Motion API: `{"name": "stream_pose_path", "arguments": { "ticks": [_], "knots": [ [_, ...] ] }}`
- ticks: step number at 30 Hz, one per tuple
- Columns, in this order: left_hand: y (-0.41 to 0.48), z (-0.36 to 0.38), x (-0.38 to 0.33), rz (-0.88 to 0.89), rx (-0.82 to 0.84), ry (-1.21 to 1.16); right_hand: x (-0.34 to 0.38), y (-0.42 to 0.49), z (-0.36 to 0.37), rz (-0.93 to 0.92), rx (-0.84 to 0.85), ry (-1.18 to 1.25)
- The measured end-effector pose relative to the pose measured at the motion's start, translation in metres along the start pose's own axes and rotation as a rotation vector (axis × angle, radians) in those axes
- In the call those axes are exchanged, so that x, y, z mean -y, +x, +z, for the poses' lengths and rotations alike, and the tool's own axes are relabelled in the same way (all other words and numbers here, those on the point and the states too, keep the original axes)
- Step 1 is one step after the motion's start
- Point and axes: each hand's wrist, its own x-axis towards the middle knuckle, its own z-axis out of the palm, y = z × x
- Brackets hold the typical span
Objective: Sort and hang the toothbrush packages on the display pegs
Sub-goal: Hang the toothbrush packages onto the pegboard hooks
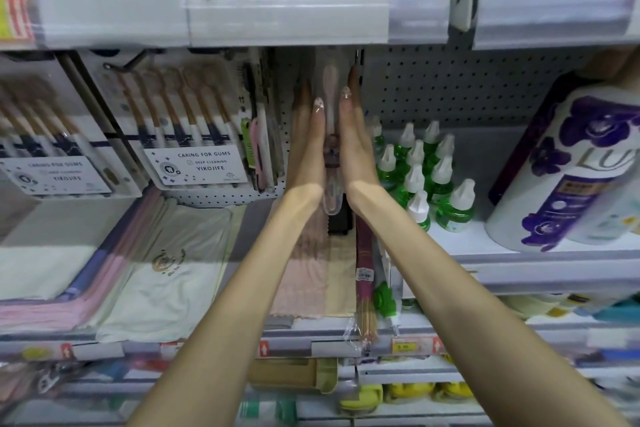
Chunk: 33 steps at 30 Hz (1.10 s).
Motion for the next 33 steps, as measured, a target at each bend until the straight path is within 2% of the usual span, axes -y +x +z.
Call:
{"name": "stream_pose_path", "arguments": {
  "ticks": [5,9,12,17,19,21,22,25,29,33],
  "knots": [
    [-0.005,-0.011,-0.009,-0.004,0.040,0.057,-0.004,0.003,-0.010,0.050,-0.057,0.032],
    [0.008,-0.015,-0.016,0.007,0.038,0.074,0.008,0.016,-0.008,-0.015,-0.078,0.073],
    [0.021,-0.017,-0.024,0.026,-0.005,0.096,0.017,0.036,-0.003,0.062,-0.037,0.174],
    [0.051,-0.017,0.003,-0.040,0.213,0.177,0.014,0.034,-0.006,0.068,0.104,0.114],
    [0.056,-0.018,0.017,-0.081,0.204,0.236,0.004,0.035,-0.005,0.090,0.143,0.119],
    [0.046,-0.017,0.000,-0.031,0.214,0.342,0.010,0.026,-0.011,0.079,0.150,0.120],
    [0.036,-0.014,-0.015,-0.067,0.225,0.383,0.017,0.023,-0.013,0.068,0.159,0.133],
    [0.021,-0.020,-0.026,0.005,0.319,0.504,0.005,0.031,-0.018,0.095,0.278,0.152],
    [0.023,-0.026,-0.021,0.033,0.387,0.528,0.009,0.026,-0.018,0.090,0.274,-0.040],
    [0.036,-0.025,-0.017,-0.006,0.406,0.575,0.015,0.024,-0.015,0.123,0.241,-0.049]
  ]
}}
